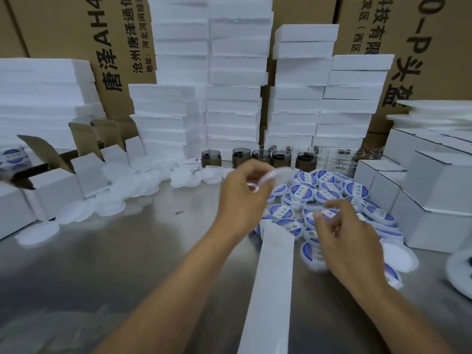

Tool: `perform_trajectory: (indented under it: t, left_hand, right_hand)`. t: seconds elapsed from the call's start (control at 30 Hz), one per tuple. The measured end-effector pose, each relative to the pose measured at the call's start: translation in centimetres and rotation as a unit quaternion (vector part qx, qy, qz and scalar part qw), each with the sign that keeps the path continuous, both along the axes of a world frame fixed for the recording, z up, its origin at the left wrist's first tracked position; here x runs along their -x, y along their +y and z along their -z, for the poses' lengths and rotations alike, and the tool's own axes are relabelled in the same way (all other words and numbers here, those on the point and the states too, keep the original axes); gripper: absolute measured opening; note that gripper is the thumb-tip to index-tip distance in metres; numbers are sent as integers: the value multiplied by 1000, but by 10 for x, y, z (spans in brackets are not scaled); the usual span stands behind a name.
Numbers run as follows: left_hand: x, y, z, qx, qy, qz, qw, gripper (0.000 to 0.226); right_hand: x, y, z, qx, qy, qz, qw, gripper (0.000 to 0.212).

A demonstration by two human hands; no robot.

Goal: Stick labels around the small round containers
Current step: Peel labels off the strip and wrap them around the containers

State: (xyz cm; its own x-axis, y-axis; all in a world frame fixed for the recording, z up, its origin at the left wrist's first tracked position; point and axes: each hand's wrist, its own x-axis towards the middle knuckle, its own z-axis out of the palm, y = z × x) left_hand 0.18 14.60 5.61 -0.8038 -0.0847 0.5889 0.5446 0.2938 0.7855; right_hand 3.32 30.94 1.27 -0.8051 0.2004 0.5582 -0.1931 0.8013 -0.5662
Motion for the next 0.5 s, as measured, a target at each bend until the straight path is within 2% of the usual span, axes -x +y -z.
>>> perform_trajectory:
  t: [0.07,0.13,0.2,0.27,0.37,0.43,0.5]
  left_hand:
    - [-13,7,15,17,5,39,999,31]
    - [-19,6,25,36,19,51,998,32]
    - [-20,4,29,42,30,56,997,36]
    - [-21,3,30,46,38,55,997,36]
    - [-19,3,31,62,42,60,995,42]
    - [-19,5,29,-11,-4,76,997,46]
    - [-19,8,27,-138,-89,104,981,38]
  right_hand:
    - [-1,-8,-5,189,10,-69,980,13]
    - [1,-14,-12,375,-55,-142,915,17]
    - [3,-16,-17,472,-134,-202,848,19]
    - [4,-14,-17,499,-158,-232,820,13]
    - [3,-11,-17,543,-159,-253,785,21]
    - [2,-12,-17,562,-162,-260,768,22]
    - [2,-15,-16,554,-164,-272,770,20]
